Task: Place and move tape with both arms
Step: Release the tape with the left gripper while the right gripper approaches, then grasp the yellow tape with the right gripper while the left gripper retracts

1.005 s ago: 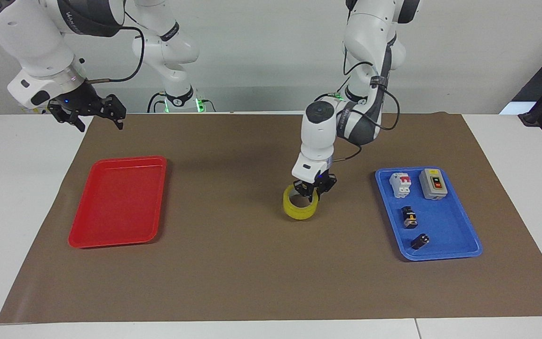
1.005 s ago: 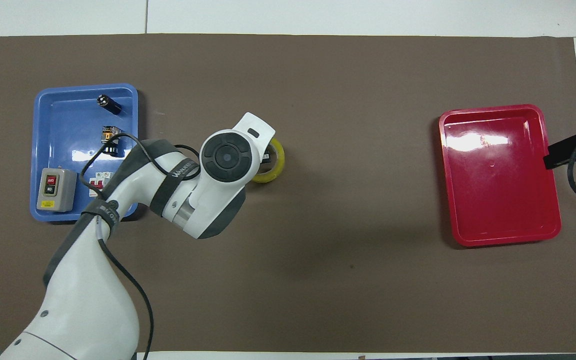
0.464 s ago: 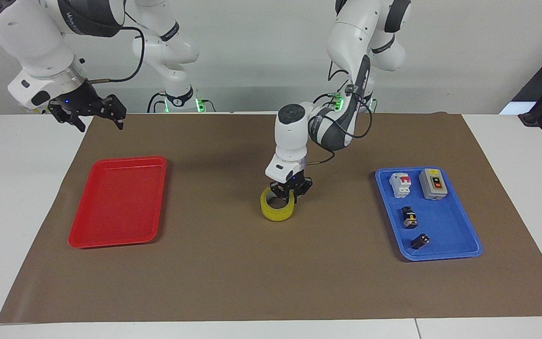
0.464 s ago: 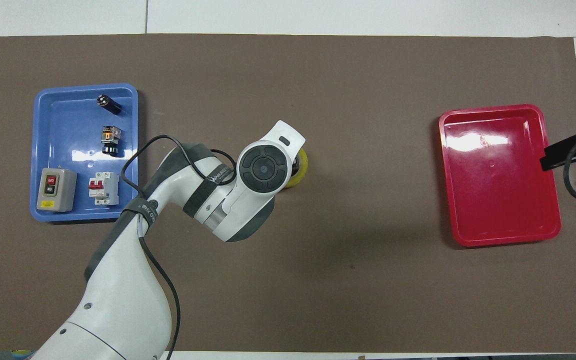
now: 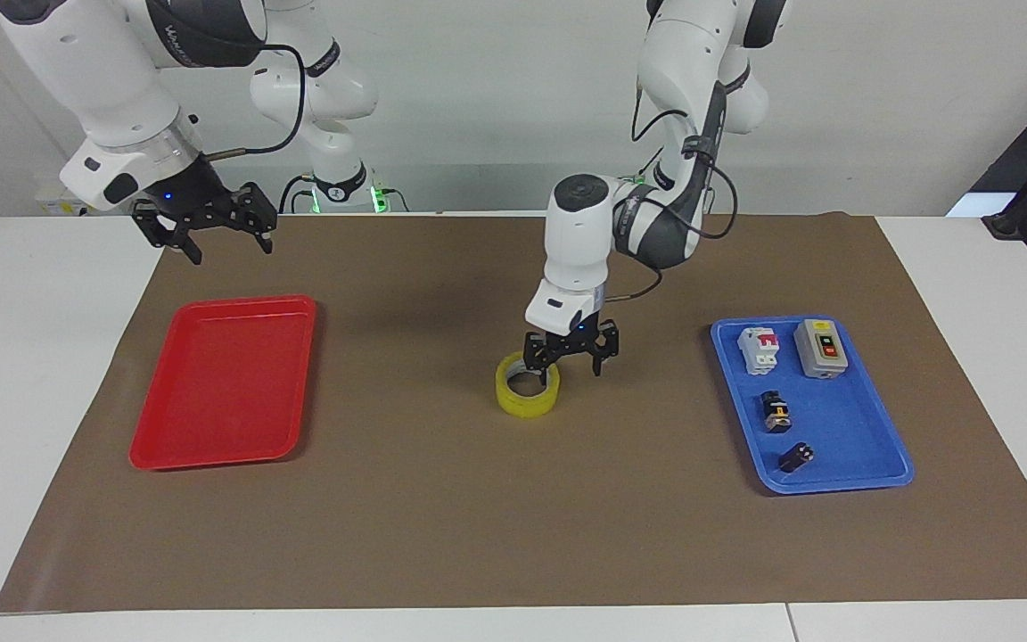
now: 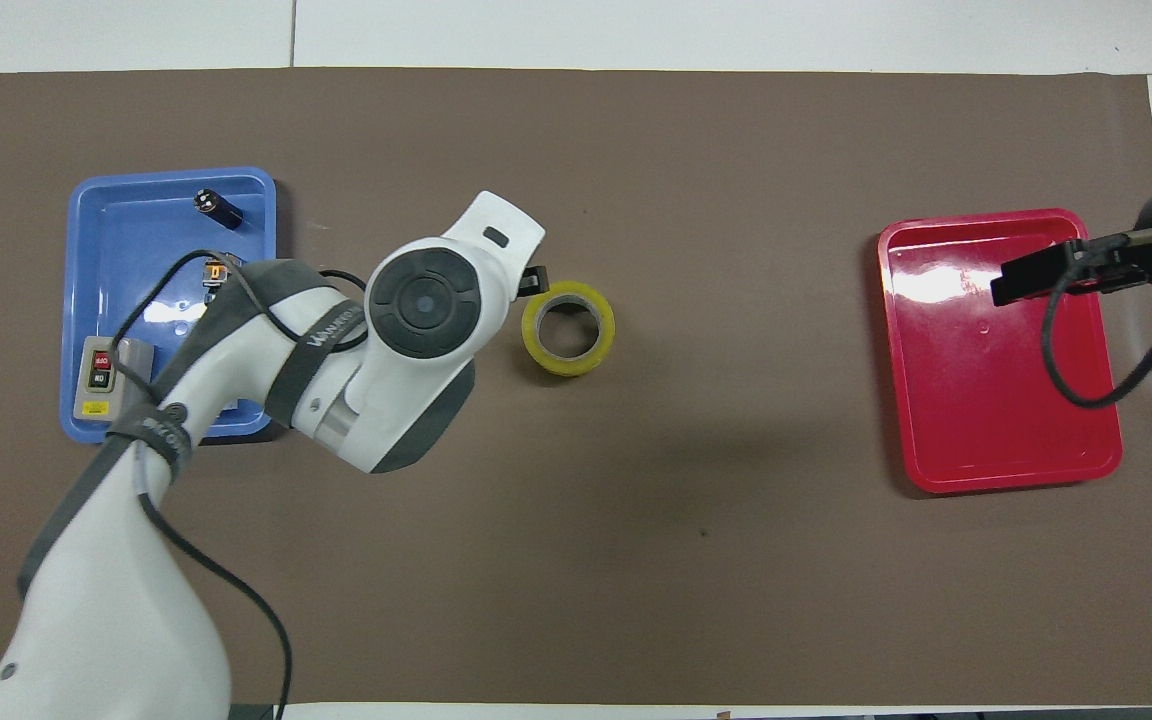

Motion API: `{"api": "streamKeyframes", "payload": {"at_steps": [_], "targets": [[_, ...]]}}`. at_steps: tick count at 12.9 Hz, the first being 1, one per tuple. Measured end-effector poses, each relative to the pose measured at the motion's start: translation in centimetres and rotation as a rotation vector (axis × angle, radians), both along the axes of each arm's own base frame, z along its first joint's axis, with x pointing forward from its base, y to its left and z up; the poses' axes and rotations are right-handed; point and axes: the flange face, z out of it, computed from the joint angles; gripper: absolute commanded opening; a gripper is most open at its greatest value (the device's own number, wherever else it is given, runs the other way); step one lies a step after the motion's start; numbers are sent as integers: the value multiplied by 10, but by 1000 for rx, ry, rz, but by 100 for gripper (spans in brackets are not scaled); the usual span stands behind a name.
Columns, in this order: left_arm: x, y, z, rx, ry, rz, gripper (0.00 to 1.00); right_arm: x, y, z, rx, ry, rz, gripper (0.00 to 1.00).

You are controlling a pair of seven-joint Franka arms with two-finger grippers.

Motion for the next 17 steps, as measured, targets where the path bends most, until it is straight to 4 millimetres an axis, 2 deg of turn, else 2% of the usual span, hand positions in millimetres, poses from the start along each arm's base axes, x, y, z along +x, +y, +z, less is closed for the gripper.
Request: {"api": "streamKeyframes", "payload": {"at_steps": [2,3,5,6,7,9,12,13,14,15,17], "targets": [[6,59,31,53,46,-8,100,10,76,-18,9,-22,-34,100],[9,88,45,58,69,-15,100,13,122,-34,10,-20,-43,100],[17,146,71,10,121,-46,100,19,210,-82,14,-37,-52,100],[20,177,82,-14,138,-72,100,22,241,-111,14,-43,-49,100],[22,208,94,-25,145,-88,100,26,261,-139,12,-40,-49,100],[23,256,123,-26,155,-82,100,34,283,-187,8,-39,-59,100],[25,298,175,-24,165,-60,100,33,301,-254,7,-58,-48,100],[24,310,188,-19,173,-81,100,28,304,-269,5,-58,-42,90],[21,321,197,-14,194,-101,100,22,306,-279,3,-56,-36,71],[17,330,201,-13,228,-113,100,18,306,-284,1,-54,-33,47],[10,335,197,-15,288,-125,100,16,305,-285,-1,-52,-33,14]]}}
